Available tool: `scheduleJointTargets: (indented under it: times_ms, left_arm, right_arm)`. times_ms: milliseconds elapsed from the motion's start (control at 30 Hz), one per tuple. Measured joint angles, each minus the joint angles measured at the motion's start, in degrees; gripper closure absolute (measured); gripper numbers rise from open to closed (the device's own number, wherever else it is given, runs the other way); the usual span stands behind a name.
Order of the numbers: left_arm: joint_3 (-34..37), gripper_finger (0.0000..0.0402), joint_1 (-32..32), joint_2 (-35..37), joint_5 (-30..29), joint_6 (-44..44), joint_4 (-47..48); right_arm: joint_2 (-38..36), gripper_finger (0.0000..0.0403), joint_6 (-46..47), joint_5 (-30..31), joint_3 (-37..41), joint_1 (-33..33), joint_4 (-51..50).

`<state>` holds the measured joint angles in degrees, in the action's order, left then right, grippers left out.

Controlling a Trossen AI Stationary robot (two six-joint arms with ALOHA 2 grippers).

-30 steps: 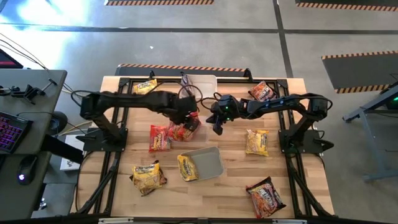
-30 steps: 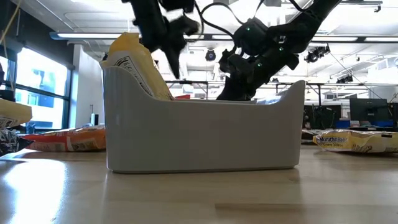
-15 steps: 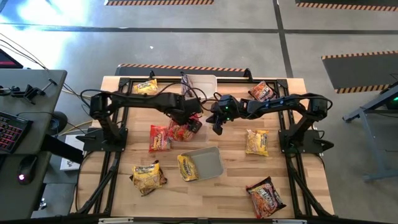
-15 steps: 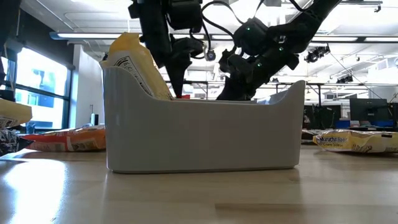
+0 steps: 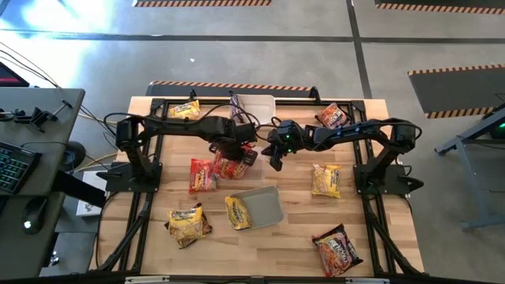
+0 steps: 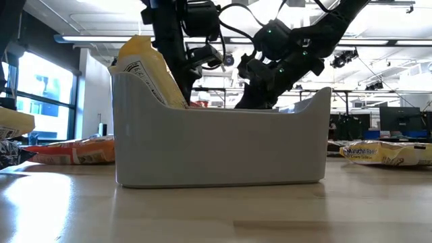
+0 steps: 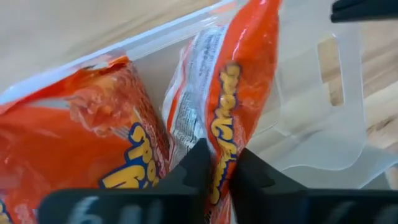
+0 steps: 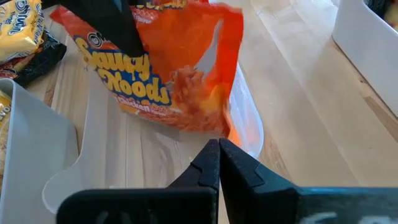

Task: Sort Maruchan noodles
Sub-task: Put the orange noodle pack into the transparent bin

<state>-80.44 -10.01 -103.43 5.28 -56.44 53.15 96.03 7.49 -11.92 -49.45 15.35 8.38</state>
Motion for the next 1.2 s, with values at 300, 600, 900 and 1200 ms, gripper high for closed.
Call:
scheduleJointTargets:
  times_ms: [300,600,900,1200]
  left_arm:
    - [0.00,0.0392,1.71,1.76,-1.96,-14.82,3.88]
    - [-0.04,0.0399,5.38,3.21,-6.08,-27.28,8.35]
    - [-0.15,0.0394,7.09,1.28,-7.48,-31.50,8.39]
    - [-0.25,0.0321,6.53,1.30,-7.00,-28.41,8.89]
  right_arm:
    - [0.00,0.0403,0.00,0.11,0.00,0.00,0.00]
    - [0.02,0.0403,-0.47,-0.09,0.00,-0.02,-0.17]
    - [0.02,0.0403,-1.53,-0.28,0.00,-0.02,-0.22]
    - [0.02,0.0403,-1.54,-0.26,0.00,-0.02,-0.30]
